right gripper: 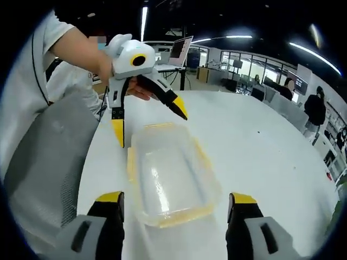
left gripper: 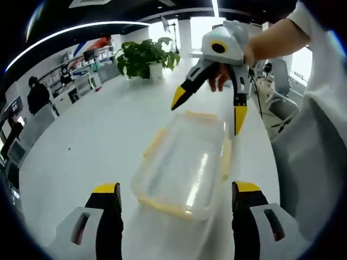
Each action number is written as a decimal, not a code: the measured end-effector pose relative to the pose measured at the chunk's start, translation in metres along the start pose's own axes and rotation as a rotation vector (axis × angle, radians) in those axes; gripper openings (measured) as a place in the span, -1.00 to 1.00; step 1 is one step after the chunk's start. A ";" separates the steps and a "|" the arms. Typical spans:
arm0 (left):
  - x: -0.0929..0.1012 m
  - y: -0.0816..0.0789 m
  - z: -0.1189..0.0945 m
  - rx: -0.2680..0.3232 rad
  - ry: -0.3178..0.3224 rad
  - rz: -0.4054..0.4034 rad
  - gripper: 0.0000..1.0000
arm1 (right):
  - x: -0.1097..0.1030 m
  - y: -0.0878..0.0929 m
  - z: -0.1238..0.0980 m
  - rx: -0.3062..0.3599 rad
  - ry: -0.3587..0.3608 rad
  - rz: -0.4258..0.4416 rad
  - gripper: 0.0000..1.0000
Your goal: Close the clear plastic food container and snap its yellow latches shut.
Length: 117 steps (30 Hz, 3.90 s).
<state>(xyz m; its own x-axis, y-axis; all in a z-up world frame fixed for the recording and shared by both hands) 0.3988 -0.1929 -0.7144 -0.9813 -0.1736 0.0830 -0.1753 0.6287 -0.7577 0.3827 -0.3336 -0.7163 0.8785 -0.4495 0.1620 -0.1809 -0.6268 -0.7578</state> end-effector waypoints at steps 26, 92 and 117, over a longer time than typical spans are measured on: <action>-0.002 0.003 0.013 -0.013 0.038 0.022 0.49 | 0.001 0.003 0.011 -0.029 -0.020 -0.044 0.44; -0.025 0.093 -0.097 -0.048 0.012 -0.012 0.48 | -0.061 -0.089 0.104 -0.035 -0.043 -0.075 0.42; -0.095 0.079 -0.090 -0.047 -0.002 -0.020 0.48 | 0.001 -0.102 0.136 -0.017 -0.034 -0.069 0.43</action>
<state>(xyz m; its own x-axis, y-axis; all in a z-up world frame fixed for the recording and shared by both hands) 0.4710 -0.0581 -0.7237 -0.9775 -0.1878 0.0963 -0.1982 0.6596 -0.7250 0.4626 -0.1836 -0.7248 0.9037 -0.3830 0.1913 -0.1267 -0.6661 -0.7351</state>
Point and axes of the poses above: the point that each gripper's makers call its tool centre point, and the gripper's own axes: z roughly forward along the fingers, x roughly to its right, y roughly out of its underside, the point moved 3 cm from there along -z, roughly backward along the fingers, and after that the axes turned 12 degrees about y, right-handed, at the moved point
